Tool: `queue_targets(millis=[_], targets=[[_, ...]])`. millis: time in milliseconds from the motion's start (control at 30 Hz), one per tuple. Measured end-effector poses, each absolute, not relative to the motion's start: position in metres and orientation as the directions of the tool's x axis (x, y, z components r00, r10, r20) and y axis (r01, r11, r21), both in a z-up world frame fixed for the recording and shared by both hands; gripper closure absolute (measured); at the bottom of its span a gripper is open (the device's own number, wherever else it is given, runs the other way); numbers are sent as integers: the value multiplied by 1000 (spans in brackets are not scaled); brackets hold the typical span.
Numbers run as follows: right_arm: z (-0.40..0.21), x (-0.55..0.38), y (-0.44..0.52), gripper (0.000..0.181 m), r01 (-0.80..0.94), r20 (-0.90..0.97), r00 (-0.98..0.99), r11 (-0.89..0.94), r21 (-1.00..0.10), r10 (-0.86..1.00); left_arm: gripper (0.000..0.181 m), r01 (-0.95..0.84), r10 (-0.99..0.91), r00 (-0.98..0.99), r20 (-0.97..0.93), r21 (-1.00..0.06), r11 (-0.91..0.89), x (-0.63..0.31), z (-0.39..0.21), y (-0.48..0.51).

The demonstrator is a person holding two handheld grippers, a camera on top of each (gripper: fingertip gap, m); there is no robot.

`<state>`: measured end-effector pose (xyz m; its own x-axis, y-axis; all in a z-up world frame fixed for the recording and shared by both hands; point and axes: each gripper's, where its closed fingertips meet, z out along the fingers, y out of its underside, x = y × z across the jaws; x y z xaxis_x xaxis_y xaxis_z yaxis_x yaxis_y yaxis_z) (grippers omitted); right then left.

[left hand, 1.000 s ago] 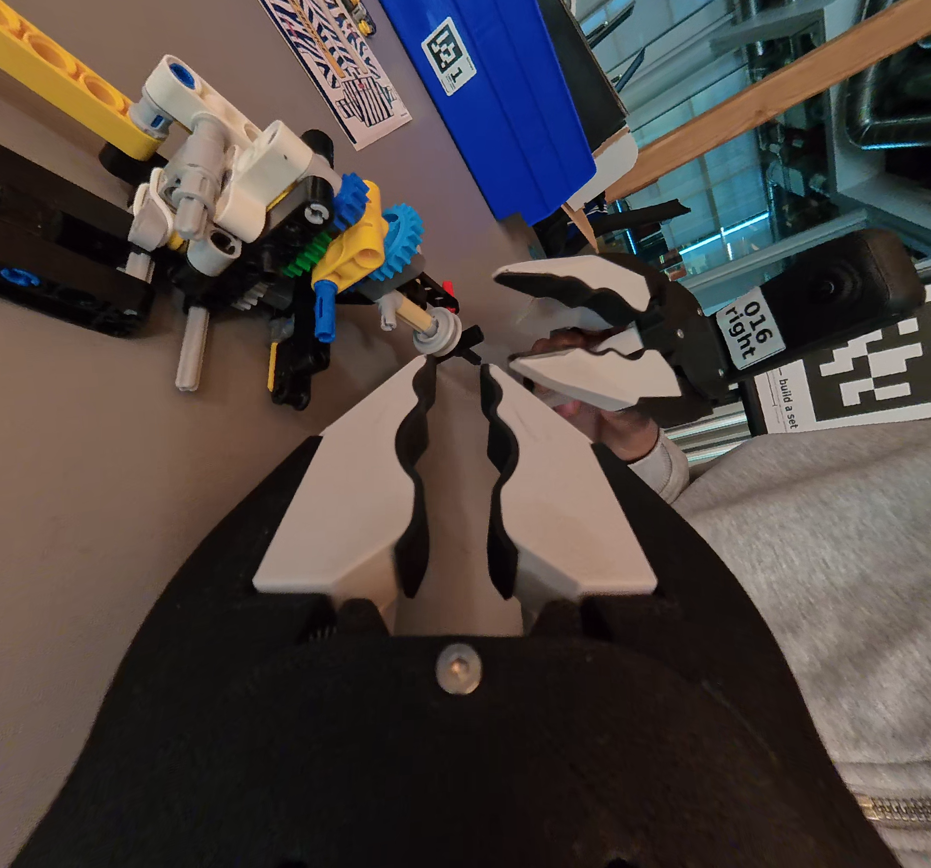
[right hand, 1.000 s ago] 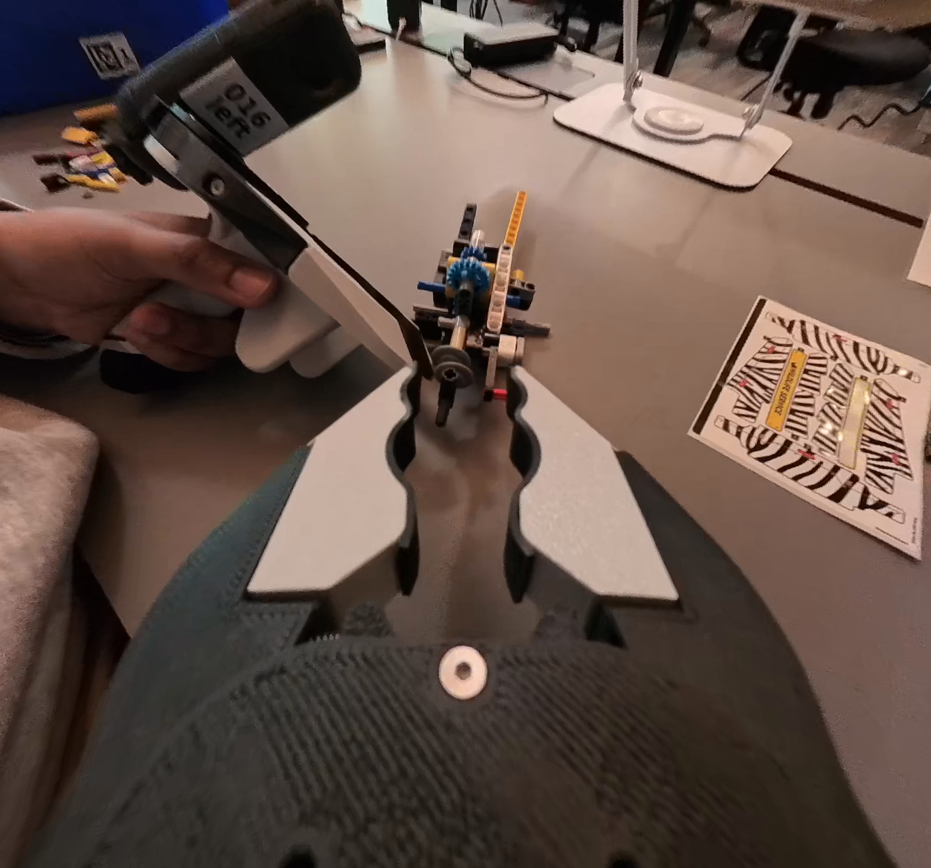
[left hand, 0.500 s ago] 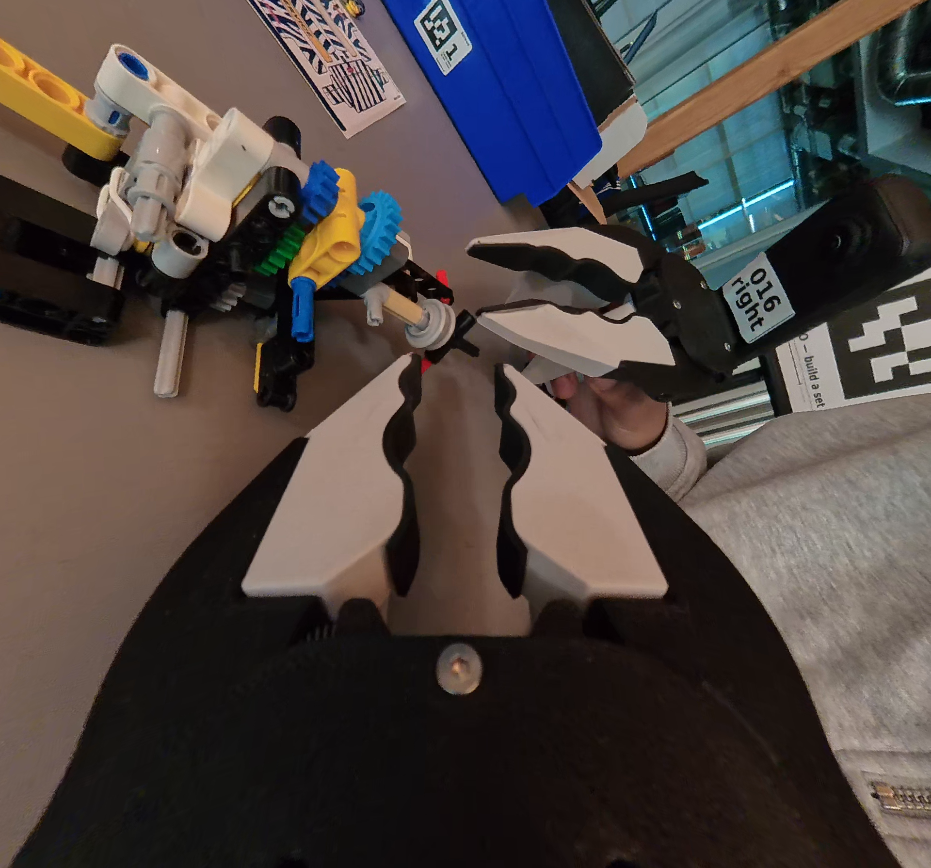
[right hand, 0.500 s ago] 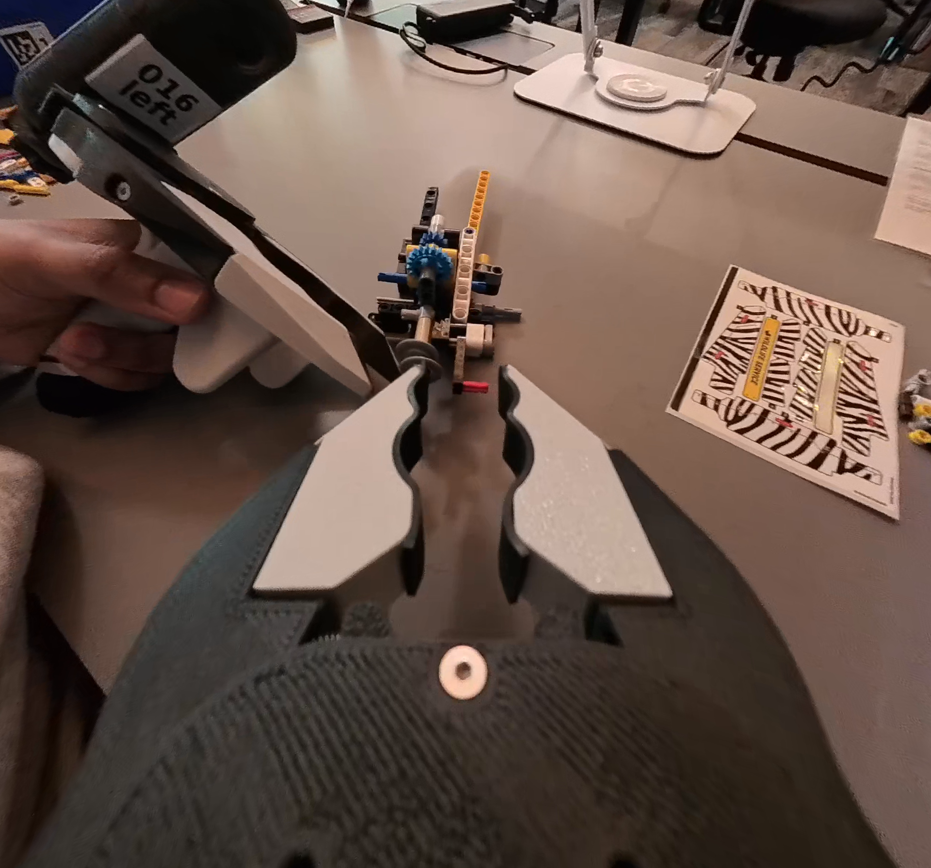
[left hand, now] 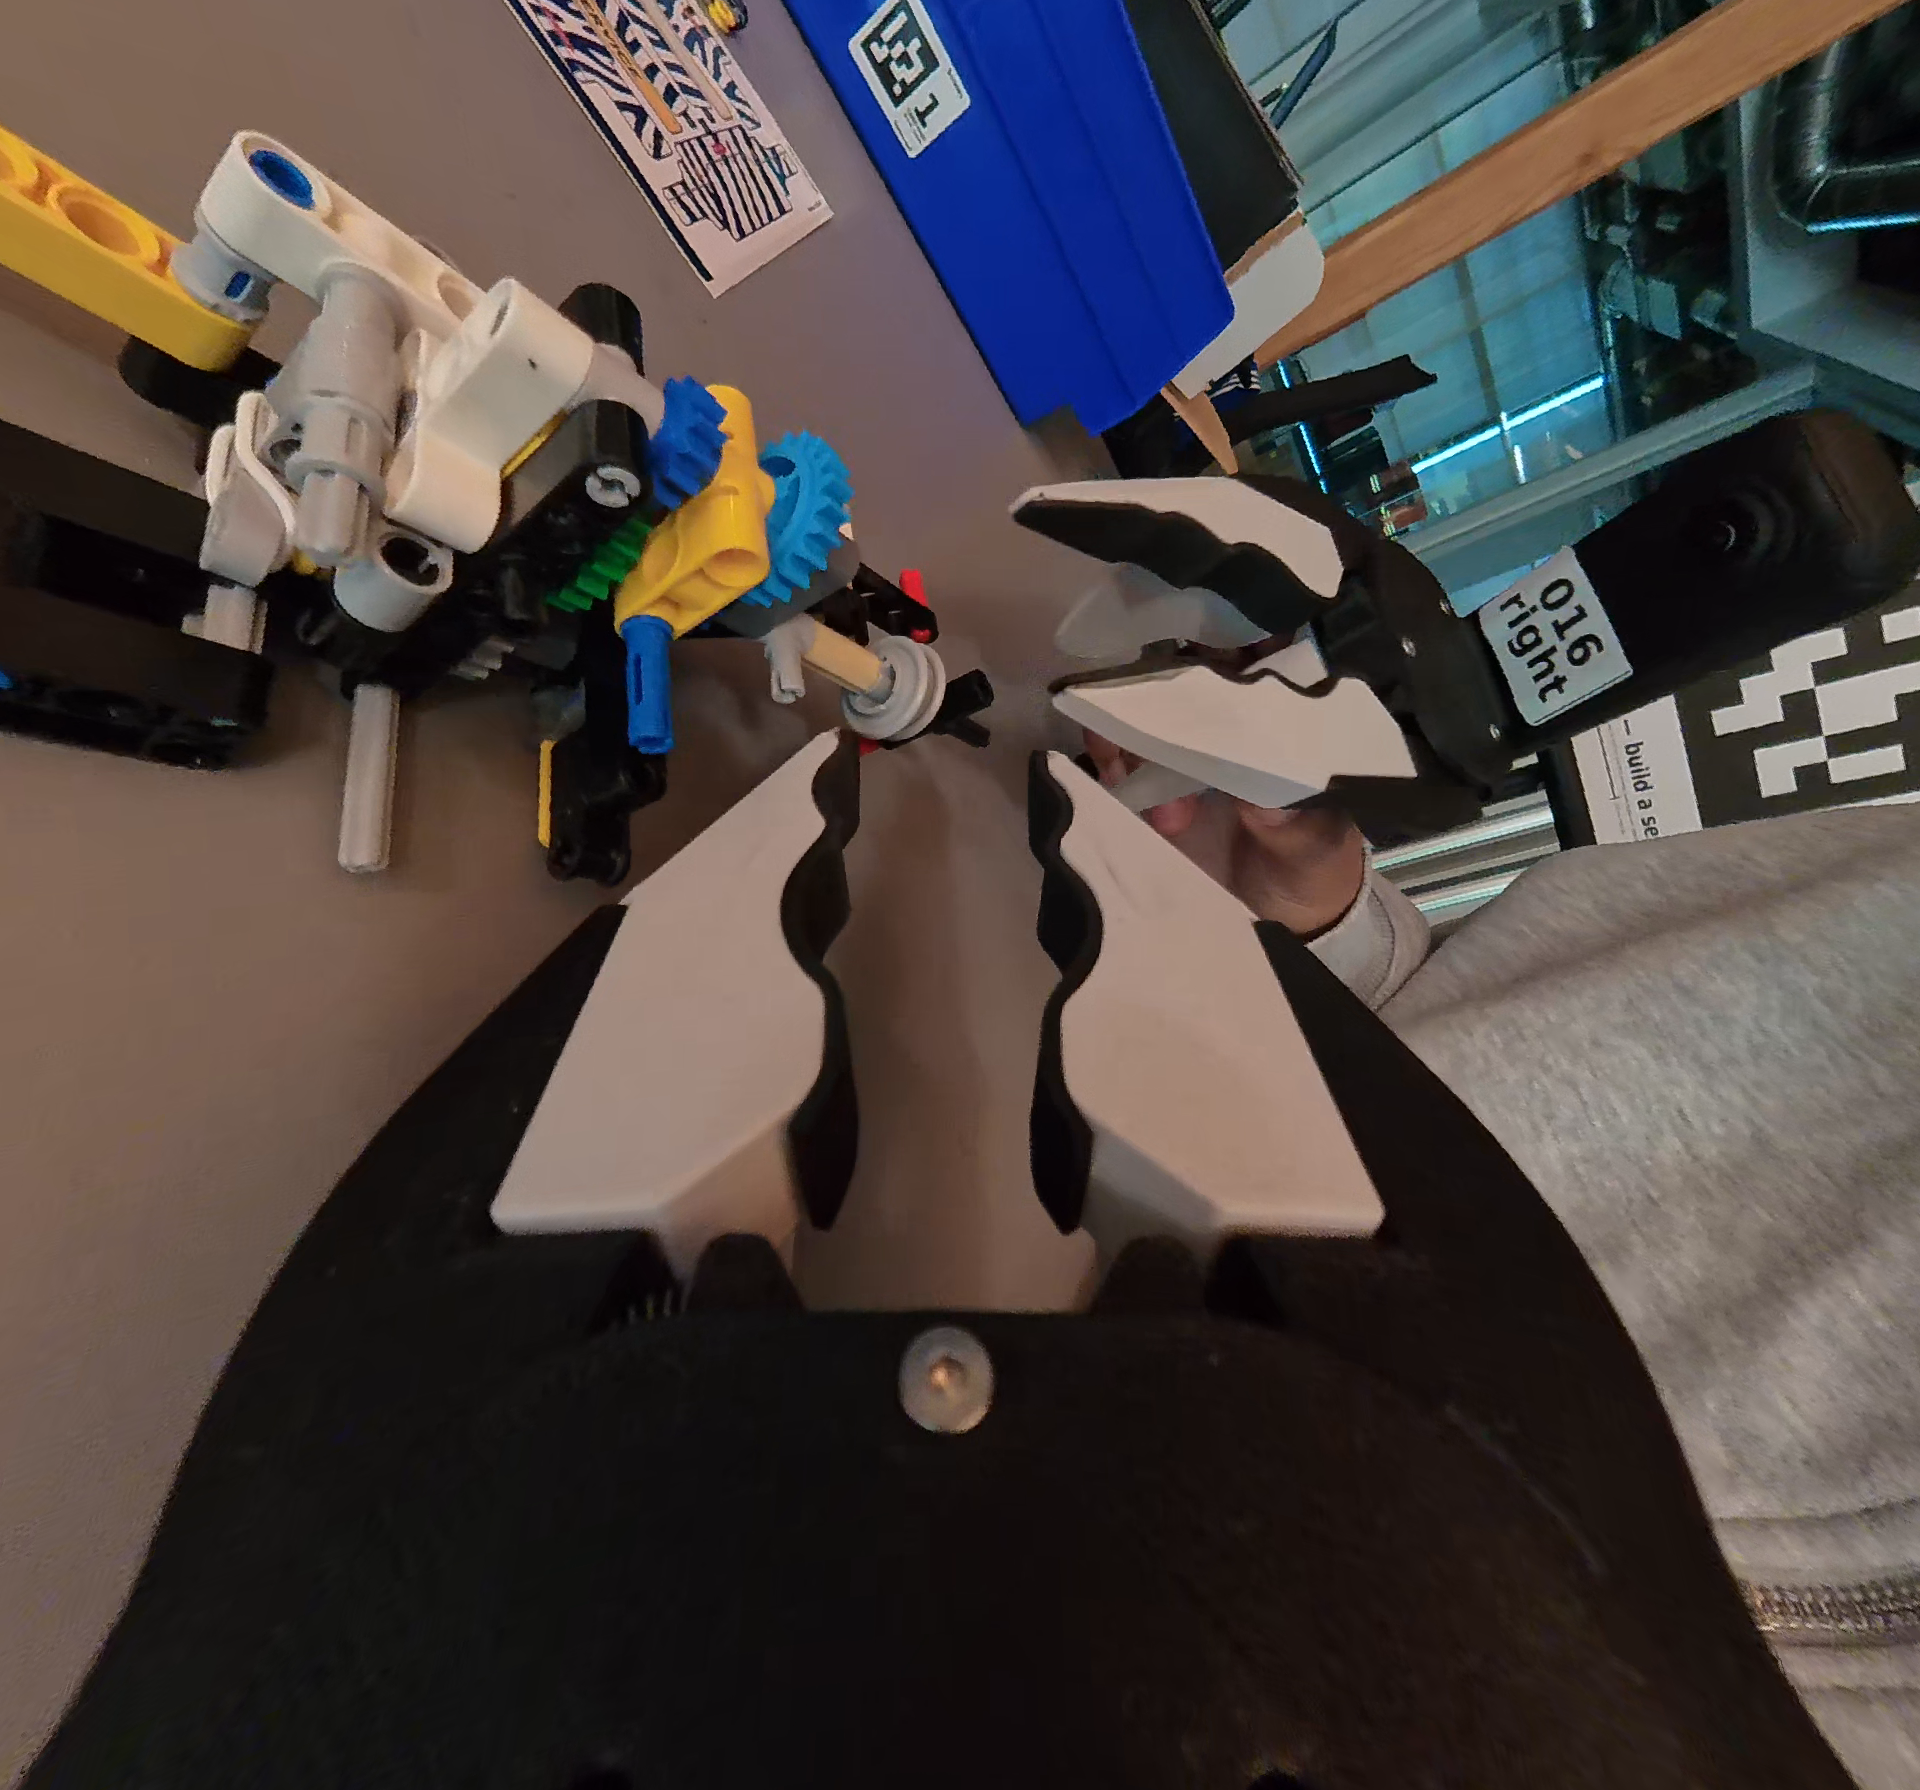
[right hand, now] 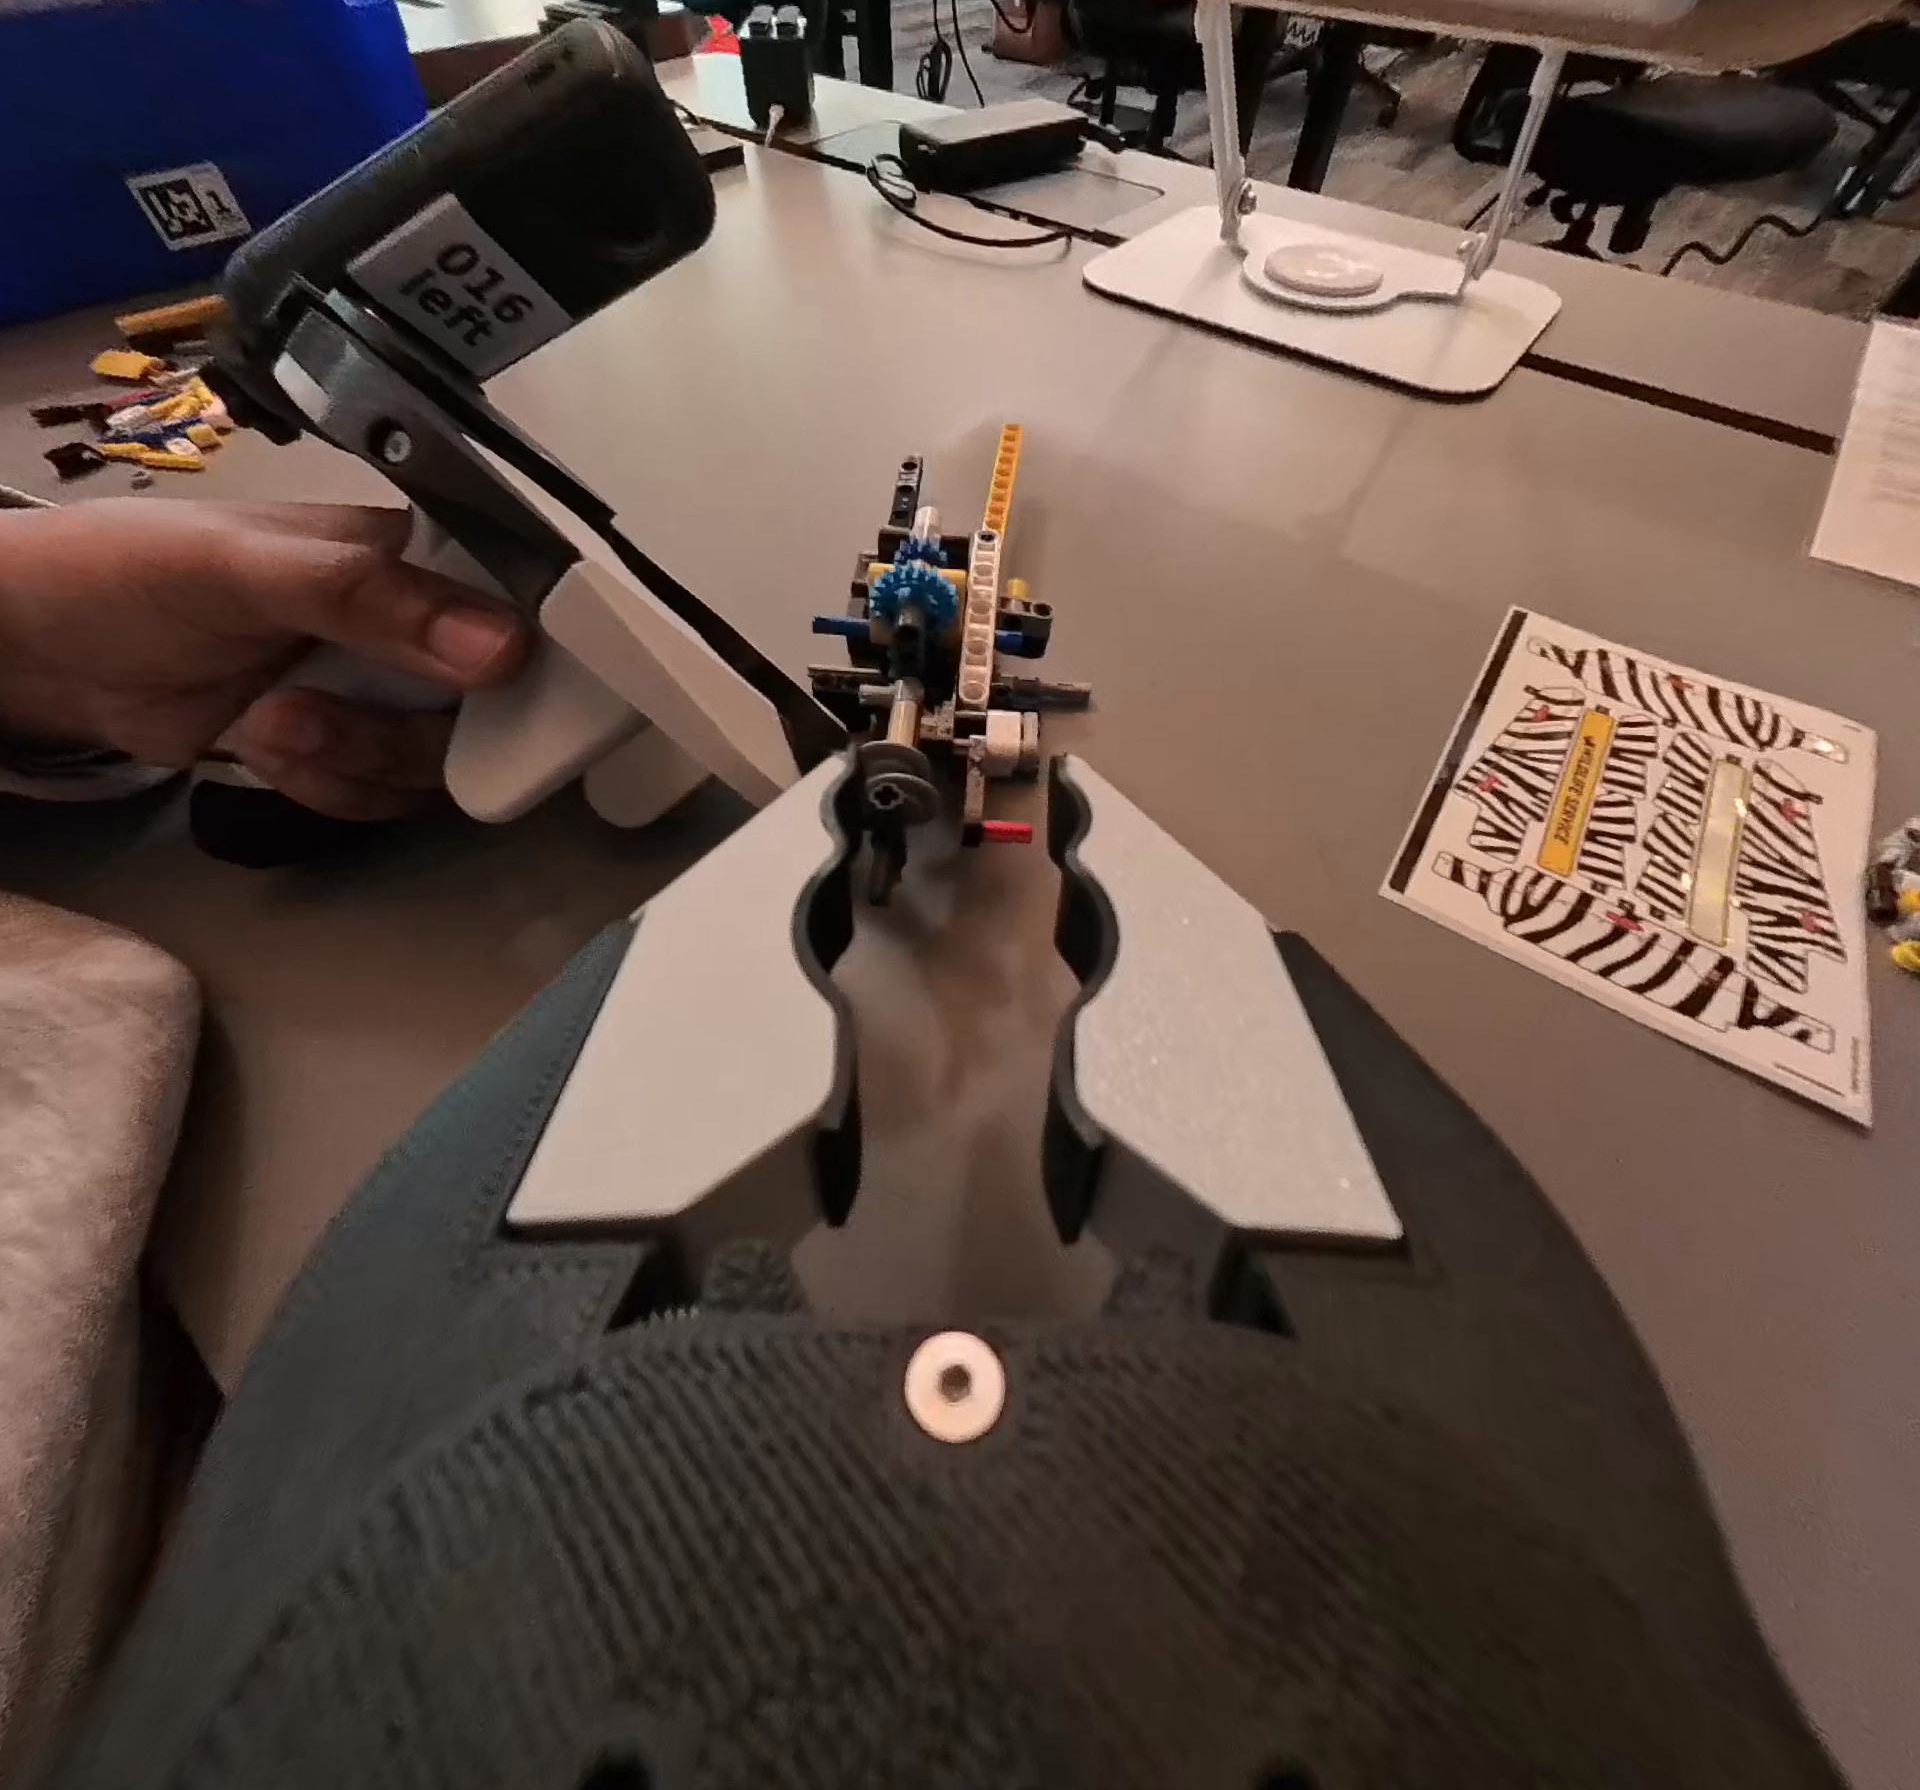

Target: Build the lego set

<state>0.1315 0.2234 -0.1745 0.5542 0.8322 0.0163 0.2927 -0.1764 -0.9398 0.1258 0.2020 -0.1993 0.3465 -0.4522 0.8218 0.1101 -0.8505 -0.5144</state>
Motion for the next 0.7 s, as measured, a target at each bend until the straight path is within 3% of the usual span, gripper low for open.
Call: queue_targets(millis=[100,433,700], targets=[[-185,132,226,141,335,11,560,-214,-918,829,150,110,-449,339,827,-509,-854,126,-199,202],[-197,137,234,145,382,22,599,-262,-886,801,153,116,-441,341,830,-503,-856,125,-199,203],[-196,137,233,146,380,17,594,-261,-888,805,167,126,-410,314,856,-466,-876,124,-199,203]])
